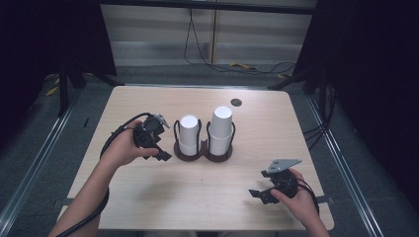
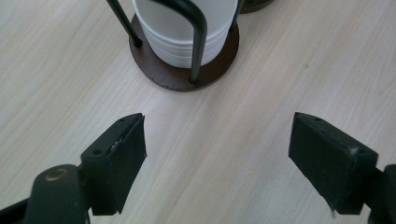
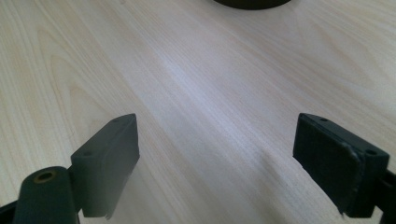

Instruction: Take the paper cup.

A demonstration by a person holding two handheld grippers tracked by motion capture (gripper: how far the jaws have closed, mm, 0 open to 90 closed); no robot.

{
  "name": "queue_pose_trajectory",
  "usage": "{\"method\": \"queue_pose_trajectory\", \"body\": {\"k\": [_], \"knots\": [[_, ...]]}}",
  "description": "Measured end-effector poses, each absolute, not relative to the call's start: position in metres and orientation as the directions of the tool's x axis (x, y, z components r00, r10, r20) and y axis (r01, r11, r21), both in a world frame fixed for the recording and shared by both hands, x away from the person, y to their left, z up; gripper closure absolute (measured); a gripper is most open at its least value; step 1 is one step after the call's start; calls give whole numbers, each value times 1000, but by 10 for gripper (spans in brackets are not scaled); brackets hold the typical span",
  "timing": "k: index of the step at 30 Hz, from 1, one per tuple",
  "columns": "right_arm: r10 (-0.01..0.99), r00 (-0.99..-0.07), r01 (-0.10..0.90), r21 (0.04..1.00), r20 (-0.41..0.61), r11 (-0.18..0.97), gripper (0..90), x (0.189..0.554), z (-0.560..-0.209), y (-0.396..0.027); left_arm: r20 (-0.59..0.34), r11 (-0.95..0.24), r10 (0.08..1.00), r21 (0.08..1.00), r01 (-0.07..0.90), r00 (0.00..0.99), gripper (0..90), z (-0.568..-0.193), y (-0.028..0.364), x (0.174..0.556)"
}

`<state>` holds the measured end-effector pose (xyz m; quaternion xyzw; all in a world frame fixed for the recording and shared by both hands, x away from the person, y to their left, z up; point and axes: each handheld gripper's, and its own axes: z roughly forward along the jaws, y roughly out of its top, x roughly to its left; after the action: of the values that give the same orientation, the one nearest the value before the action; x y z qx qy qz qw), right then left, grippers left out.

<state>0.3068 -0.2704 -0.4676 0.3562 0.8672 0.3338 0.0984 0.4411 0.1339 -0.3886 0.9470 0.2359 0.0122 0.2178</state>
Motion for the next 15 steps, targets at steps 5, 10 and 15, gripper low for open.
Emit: {"method": "queue_pose_trajectory", "body": {"k": [5,10,15], "knots": [[677,-733,546,649,64,530,141,306,-467,-268,-78,-792,451,423,440,889,189,-384,128,447],[671,-739,542,652,67,531,141,306,-467,-267,-73,-808,438,406,428,896,189,-381,123,451],[670,-739,544,651,73,529,141,306,-467,-267,-67,-812,437,400,426,897,189,-376,121,456]]}}
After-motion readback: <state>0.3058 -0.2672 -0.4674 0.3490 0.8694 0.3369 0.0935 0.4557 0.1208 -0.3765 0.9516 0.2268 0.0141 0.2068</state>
